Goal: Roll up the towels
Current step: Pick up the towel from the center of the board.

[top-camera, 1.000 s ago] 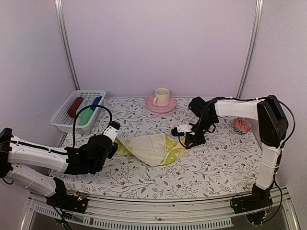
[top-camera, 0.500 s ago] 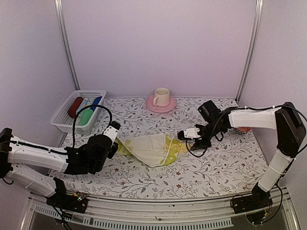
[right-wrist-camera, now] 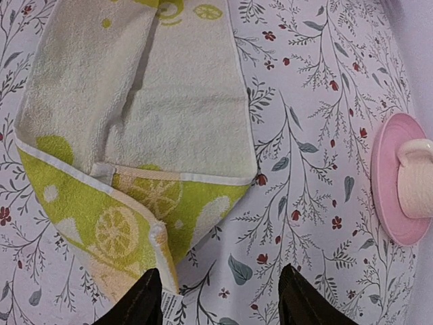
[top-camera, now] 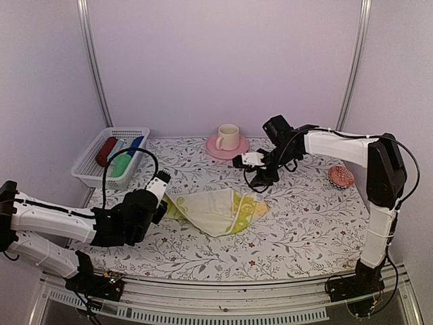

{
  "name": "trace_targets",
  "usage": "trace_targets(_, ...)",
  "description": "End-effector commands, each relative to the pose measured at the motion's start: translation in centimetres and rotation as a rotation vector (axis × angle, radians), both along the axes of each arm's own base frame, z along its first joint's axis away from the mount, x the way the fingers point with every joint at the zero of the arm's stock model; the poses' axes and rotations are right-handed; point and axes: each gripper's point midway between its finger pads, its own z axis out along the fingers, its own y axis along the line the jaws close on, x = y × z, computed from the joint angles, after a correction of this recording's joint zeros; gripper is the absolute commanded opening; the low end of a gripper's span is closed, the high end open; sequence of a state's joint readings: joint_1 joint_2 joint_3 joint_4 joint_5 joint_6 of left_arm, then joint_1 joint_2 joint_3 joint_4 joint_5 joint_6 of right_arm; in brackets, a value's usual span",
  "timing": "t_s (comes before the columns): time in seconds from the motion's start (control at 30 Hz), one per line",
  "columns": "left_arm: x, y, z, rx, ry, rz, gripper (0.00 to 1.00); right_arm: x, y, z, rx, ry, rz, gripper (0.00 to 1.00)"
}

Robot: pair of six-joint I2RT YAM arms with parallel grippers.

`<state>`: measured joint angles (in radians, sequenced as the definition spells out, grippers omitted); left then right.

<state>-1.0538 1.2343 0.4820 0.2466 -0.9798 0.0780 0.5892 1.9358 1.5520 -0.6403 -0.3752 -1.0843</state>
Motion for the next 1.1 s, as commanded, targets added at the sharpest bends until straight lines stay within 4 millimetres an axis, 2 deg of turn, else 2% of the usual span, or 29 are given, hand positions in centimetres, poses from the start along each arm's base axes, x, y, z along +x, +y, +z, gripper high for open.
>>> trace_targets(0.0, 0.0, -0.4, 0.7, -0.033, -0.017, -0.009, 0.0, -3.7, -0.1, -2.7, -0.049, 0.217, 0.051, 0.59)
trace_targets(0.13, 0.0, -0.6, 0.7, -0.032, -0.015, -0.014, 0.0, -4.5, 0.2, -3.4, -0.062, 0.22, 0.084, 0.58)
trace_targets(0.43, 0.1, -0.6, 0.4, -0.027, -0.009, -0.014, 0.0, -3.6, 1.2, -5.9, -0.104, 0.174, 0.025, 0.47)
trace_targets(0.83, 0.1, -0.9, 0.1, -0.021, -0.001, -0.024, 0.0, -3.6, 0.6, -7.0, -0.147, 0.182, 0.009, 0.23)
trace_targets(0.97, 0.1, -1.2, -0.1, -0.016, 0.005, -0.034, 0.0, -3.5, 0.0, -7.7, -0.183, 0.182, -0.001, 0.04)
trace_targets(1.07, 0.1, -1.6, -0.3, -0.012, 0.013, -0.053, 0.0, -3.7, -0.3, -7.8, -0.197, 0.191, 0.0, 0.02)
